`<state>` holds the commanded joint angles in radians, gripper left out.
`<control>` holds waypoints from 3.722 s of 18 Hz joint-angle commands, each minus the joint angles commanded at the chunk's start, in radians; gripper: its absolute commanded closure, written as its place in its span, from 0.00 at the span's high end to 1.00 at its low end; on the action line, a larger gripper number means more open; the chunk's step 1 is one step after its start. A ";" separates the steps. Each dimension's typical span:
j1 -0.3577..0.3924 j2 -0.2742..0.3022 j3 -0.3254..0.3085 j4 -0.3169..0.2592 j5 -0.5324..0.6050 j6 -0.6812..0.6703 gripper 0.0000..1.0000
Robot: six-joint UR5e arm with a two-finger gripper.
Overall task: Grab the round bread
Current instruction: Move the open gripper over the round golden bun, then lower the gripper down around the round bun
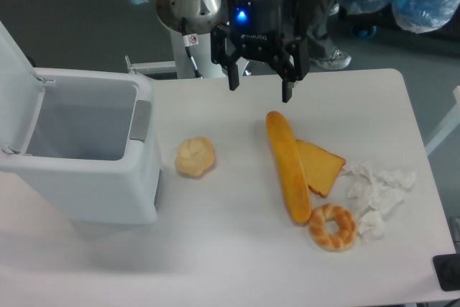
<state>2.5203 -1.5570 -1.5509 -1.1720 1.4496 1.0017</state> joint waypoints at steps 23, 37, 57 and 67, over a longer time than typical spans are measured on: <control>-0.015 0.020 -0.147 0.095 -0.029 -0.002 1.00; -0.038 -0.008 -0.170 -0.084 -0.021 0.031 1.00; -0.167 -0.098 -0.245 -0.183 0.115 0.285 1.00; -0.195 -0.173 -0.278 -0.175 0.138 0.285 1.00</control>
<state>2.3256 -1.7302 -1.8285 -1.3469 1.5877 1.2870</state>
